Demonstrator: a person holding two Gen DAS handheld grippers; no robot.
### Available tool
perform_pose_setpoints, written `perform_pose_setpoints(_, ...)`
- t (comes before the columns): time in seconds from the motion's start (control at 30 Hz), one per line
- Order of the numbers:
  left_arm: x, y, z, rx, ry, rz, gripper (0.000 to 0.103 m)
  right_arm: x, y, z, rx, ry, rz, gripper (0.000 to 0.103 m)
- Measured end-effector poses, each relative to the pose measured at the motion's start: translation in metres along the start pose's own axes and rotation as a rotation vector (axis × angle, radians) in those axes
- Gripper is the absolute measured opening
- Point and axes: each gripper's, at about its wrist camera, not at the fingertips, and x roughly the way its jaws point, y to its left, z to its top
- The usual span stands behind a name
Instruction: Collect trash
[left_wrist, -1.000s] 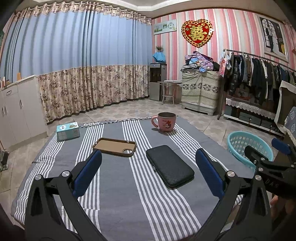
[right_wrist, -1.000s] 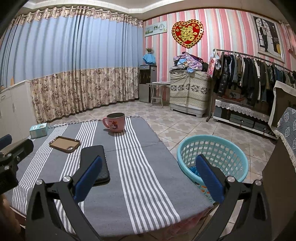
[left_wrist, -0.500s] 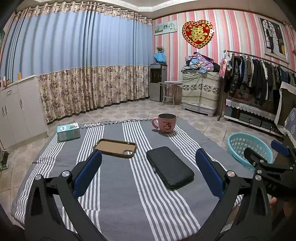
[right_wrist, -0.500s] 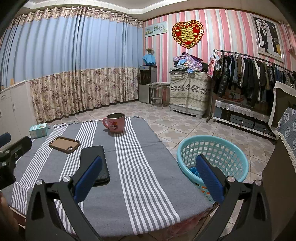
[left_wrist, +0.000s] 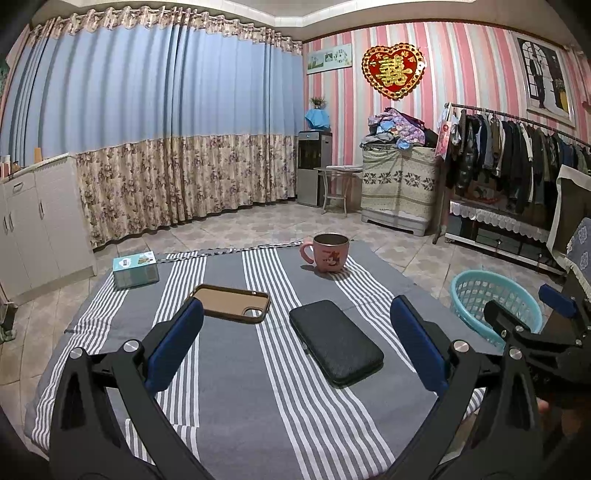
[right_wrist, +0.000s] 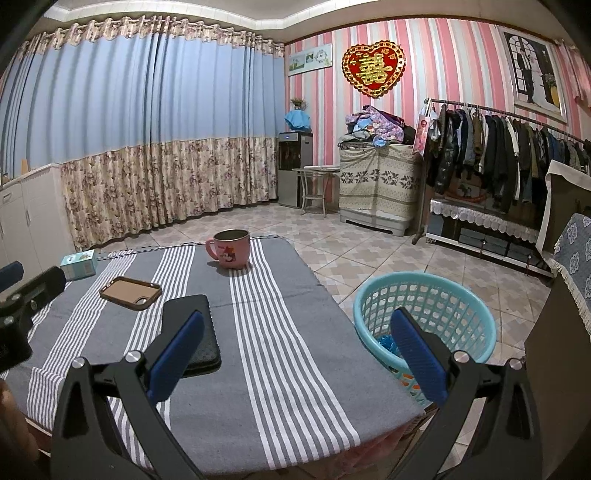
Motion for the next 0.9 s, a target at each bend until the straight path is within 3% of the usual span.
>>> perform_pose_setpoints(0.9,0.004,0.006,-0.003,-0.008,0.015,0.026,0.098,0.01,-0.005,-0.001,-0.019,0.025,-0.002,0.099)
